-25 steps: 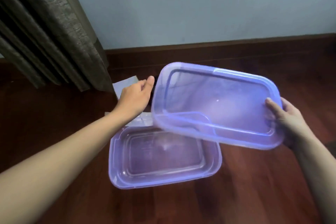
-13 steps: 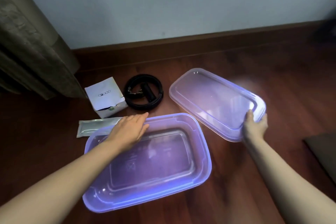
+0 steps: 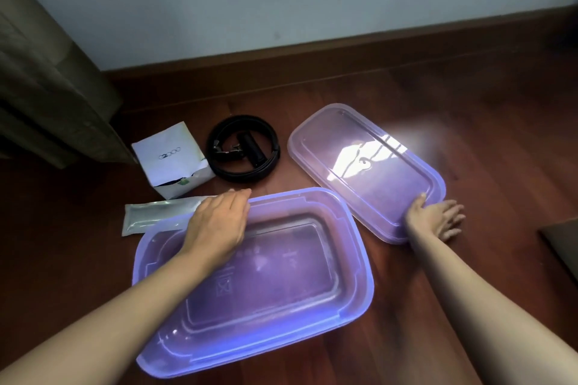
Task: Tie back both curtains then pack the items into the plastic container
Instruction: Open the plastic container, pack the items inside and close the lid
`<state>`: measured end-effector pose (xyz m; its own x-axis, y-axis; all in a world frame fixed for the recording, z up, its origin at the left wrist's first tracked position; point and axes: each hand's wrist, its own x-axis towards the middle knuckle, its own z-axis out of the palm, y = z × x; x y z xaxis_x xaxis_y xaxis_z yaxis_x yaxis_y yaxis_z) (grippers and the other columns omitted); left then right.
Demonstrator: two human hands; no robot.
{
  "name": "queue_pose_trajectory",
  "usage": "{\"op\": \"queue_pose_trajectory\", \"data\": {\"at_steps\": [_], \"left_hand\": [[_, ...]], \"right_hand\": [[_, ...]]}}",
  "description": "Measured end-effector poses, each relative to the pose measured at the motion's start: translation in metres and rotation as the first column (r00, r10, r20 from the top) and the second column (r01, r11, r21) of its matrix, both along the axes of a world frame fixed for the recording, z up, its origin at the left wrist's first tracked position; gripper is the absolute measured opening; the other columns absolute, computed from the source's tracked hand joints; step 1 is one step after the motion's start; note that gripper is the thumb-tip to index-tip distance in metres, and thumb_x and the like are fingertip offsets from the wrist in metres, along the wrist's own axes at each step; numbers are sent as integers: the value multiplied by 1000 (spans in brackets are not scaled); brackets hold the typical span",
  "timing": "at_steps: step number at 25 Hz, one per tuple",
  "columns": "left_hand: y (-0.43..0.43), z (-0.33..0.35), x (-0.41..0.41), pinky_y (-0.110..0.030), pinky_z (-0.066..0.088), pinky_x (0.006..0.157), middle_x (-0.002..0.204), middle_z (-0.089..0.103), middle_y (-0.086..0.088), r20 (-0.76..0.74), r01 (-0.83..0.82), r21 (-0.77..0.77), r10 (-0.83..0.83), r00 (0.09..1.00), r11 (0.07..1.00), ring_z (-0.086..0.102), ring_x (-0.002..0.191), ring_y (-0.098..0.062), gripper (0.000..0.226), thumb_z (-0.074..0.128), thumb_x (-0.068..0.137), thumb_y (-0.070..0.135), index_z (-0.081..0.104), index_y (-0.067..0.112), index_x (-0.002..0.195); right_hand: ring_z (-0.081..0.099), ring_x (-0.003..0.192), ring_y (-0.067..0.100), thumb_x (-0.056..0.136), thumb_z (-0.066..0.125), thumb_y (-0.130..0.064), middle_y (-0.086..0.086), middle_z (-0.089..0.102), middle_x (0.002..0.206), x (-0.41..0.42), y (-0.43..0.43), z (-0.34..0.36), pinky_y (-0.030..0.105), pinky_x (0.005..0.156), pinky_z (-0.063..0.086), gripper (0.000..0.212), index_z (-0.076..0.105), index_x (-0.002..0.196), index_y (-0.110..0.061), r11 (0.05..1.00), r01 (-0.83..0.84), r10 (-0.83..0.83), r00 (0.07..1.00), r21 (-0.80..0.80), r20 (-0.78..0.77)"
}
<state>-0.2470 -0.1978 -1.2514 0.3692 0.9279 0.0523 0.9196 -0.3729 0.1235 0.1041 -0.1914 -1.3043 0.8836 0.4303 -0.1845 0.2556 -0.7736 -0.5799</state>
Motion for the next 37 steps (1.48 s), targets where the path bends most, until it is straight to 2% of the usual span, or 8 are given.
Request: {"op": "queue_pose_trajectory", "data": {"at_steps": [3,6,9,14,19,25,32,37], "left_hand": [[-2,3,2,-44,51,87,107,71,-13,73,-50,-4,50,996,999,67,102,-28,46,34,89,28,65,3,112],[4,15,-2,-46,39,103,124,63,-14,278,-138,4,132,951,990,57,119,-28,54,31,88,32,57,3,124],[35,28,-22,-37,29,111,141,47,-15,412,-232,-100,253,875,968,40,134,-28,54,38,92,33,42,3,138],[75,21,-74,-44,17,116,158,5,-18,-127,-353,-306,330,936,884,6,146,-32,98,65,81,46,7,4,148],[76,4,-73,-50,20,114,155,8,-24,-336,-341,-187,266,904,921,10,143,-41,60,38,98,3,4,-1,147],[61,38,-70,-46,20,114,155,12,-23,-245,-275,-152,233,941,949,12,143,-40,59,39,99,10,6,0,147],[-42,124,-46,-43,40,102,149,35,-15,302,-83,-131,119,946,988,37,135,-31,65,55,91,20,24,4,146],[-120,48,-43,-38,53,86,124,62,-18,-89,269,82,-262,961,960,60,113,-32,47,34,80,-8,38,-3,127]], "right_hand": [[4,146,31,95,39,-36,19,8,157,-27,-8,28,43,117,1,66,16,147,-2,925,-341,306,930,166,204],[15,144,13,90,35,-48,2,20,154,-82,-32,63,19,114,9,68,26,146,-9,549,-802,771,594,234,230],[5,144,2,93,42,-49,-13,4,155,-118,-49,73,16,111,8,72,9,150,-19,346,-937,927,350,57,131],[18,145,16,93,50,-27,-1,9,159,-129,-50,65,31,108,32,72,8,150,-13,368,-922,928,356,-123,113],[20,145,20,86,46,2,5,15,158,-132,-49,58,32,108,31,71,14,149,-8,389,-913,919,376,-126,119],[24,143,25,83,40,7,7,18,157,-131,-47,55,37,105,36,71,15,148,-8,404,-905,911,384,-133,154],[28,140,30,80,39,10,10,19,156,-131,-43,54,41,97,41,73,15,148,-5,409,-895,910,384,-179,158],[30,138,31,81,42,8,13,25,153,-131,-45,55,41,97,41,72,18,147,-4,409,-898,908,384,-160,165]]}}
